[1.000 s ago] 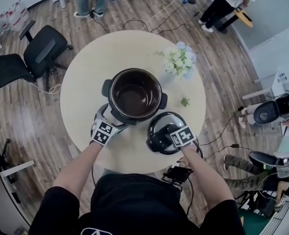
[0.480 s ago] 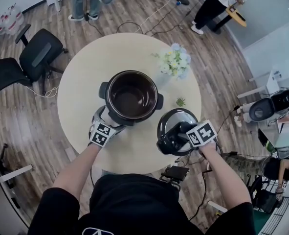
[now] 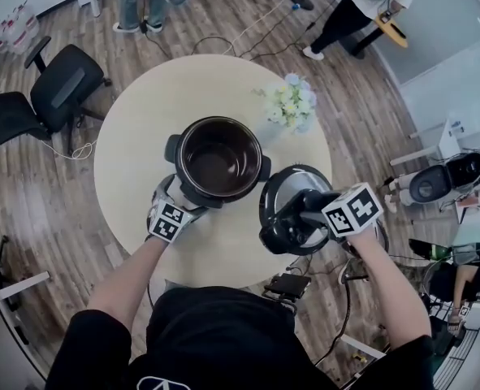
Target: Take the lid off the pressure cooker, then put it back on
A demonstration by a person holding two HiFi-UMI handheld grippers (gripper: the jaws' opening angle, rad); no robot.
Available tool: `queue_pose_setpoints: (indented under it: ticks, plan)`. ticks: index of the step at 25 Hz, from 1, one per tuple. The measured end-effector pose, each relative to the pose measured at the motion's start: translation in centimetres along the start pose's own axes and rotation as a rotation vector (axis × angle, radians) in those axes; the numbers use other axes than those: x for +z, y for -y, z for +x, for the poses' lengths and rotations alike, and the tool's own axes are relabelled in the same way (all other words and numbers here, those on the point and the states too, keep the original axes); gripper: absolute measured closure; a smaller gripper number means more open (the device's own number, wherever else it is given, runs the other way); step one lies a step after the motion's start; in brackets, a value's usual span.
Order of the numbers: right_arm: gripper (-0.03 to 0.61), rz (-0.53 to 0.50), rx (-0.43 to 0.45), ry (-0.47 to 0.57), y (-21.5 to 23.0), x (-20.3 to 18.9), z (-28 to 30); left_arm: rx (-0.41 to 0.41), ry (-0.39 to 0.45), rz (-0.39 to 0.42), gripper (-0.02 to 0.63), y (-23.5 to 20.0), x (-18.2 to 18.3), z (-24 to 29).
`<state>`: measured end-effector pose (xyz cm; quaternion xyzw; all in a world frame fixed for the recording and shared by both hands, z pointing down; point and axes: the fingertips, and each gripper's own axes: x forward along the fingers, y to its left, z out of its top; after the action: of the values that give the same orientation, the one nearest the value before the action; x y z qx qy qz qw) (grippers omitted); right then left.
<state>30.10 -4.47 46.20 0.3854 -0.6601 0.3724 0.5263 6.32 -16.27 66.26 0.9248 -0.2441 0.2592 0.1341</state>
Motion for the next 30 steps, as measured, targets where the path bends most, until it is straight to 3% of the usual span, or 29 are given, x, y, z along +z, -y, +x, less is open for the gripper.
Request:
queue_pose_setpoints:
  ticks: [19, 30]
  plan:
    - [0.293, -0.173, 0.027, 0.055, -5.1, 16.7, 2.8, -0.003, 0.004, -0.003, 0.025, 0.3, -0.8, 0.9]
    - [0.293, -0.155, 0.016, 0.020, -6.5, 23.3, 6.9, -0.002, 0.014, -0.003, 0.025, 0.3, -0.5, 0.6]
